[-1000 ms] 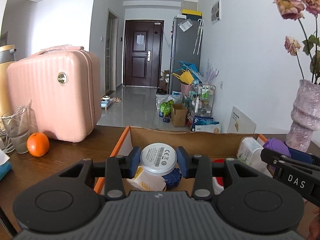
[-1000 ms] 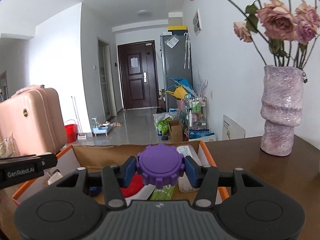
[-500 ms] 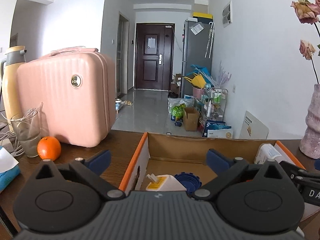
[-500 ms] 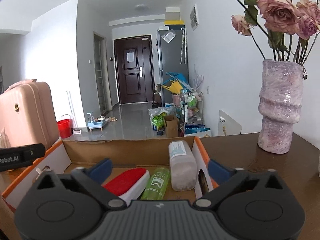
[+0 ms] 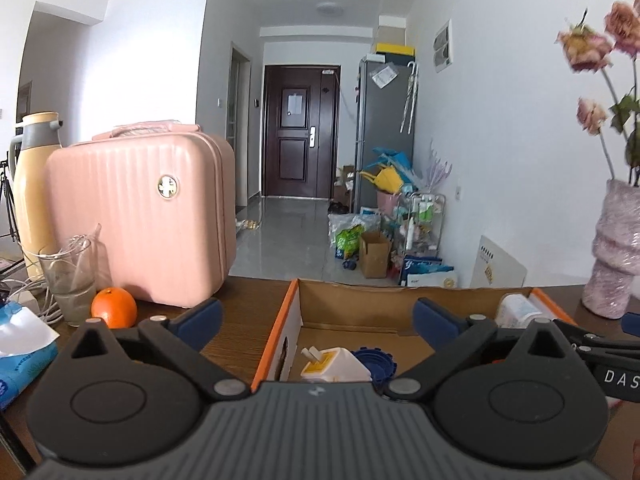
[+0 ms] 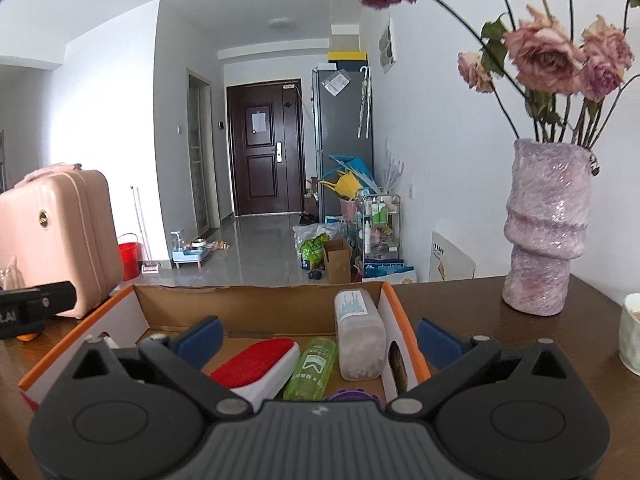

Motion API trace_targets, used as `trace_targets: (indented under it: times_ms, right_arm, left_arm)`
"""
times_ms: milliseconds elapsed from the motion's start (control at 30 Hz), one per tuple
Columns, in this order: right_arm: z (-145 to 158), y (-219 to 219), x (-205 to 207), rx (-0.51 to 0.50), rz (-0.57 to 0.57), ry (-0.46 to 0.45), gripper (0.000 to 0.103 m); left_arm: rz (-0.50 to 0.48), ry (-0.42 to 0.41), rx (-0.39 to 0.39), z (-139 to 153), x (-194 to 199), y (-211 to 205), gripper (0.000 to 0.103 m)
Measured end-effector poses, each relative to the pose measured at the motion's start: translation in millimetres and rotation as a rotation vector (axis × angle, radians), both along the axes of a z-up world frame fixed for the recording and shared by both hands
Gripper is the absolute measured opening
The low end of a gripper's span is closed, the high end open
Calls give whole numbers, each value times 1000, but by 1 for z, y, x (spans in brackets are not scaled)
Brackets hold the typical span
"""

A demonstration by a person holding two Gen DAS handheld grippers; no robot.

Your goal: Organize rigid objects

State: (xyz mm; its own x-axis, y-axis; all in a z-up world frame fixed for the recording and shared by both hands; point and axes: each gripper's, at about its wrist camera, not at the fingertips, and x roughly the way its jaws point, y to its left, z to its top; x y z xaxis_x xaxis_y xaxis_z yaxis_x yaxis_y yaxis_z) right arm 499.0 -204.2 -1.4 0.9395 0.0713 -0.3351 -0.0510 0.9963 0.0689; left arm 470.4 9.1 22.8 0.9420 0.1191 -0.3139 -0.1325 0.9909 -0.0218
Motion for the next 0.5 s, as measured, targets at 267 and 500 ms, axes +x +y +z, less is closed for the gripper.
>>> trace_targets:
  times_ms: [267, 500]
  right_arm:
    - [16, -3, -60, -6, 24, -57, 103]
    - [30, -5, -140, -7, 55, -125, 103]
  left_arm:
    - [4, -44, -5, 13, -60, 8, 103]
    - [-15, -83, 11, 25, -133, 12, 103]
